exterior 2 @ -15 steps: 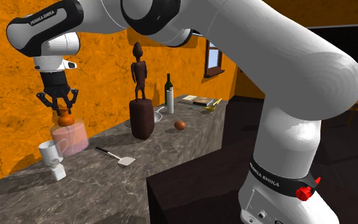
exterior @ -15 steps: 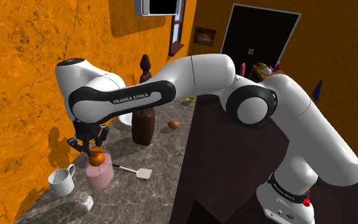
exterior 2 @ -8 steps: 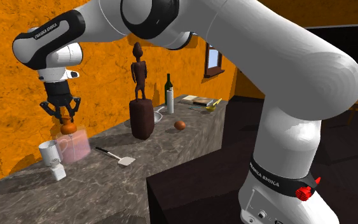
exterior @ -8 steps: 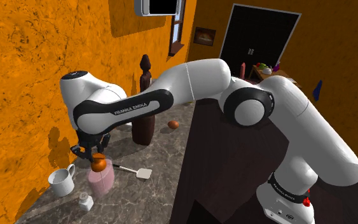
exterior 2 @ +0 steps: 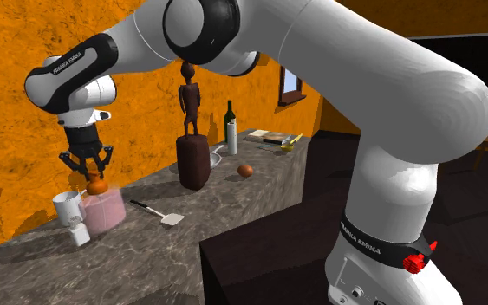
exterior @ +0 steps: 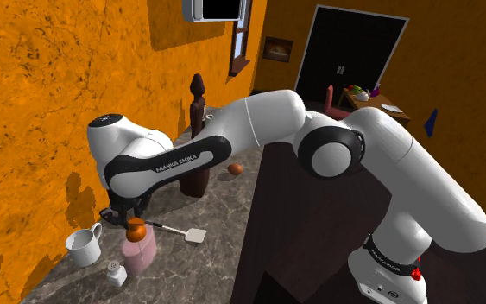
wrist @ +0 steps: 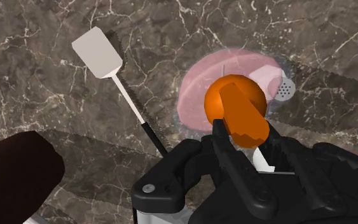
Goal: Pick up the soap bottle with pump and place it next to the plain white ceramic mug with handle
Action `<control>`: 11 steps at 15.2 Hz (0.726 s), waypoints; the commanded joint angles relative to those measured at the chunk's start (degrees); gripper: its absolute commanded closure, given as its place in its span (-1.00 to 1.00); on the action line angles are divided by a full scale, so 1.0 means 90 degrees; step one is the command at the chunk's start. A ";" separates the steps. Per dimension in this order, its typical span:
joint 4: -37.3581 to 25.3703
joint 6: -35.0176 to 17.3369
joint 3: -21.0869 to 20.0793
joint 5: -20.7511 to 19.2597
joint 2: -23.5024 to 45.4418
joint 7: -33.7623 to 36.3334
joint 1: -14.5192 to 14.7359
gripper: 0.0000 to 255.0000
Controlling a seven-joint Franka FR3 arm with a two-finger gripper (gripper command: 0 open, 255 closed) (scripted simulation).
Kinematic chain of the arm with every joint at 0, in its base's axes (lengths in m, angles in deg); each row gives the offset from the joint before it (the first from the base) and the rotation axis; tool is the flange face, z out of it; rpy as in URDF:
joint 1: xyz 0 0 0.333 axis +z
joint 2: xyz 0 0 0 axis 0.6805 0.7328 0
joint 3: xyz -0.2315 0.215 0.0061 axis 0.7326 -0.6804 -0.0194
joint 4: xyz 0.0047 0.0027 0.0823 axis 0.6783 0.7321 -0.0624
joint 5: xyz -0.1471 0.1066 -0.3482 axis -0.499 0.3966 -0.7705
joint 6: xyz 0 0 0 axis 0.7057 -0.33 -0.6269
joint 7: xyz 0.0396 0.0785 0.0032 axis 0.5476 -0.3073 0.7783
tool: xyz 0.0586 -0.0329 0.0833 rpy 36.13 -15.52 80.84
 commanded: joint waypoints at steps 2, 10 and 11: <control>-0.0058 -0.0121 0.0015 -0.0014 0.0174 0.0006 0.0017 1.00; -0.0132 -0.0329 0.0040 -0.0035 0.0455 0.0008 0.0035 1.00; -0.0132 -0.0329 0.0040 -0.0035 0.0455 0.0008 0.0035 1.00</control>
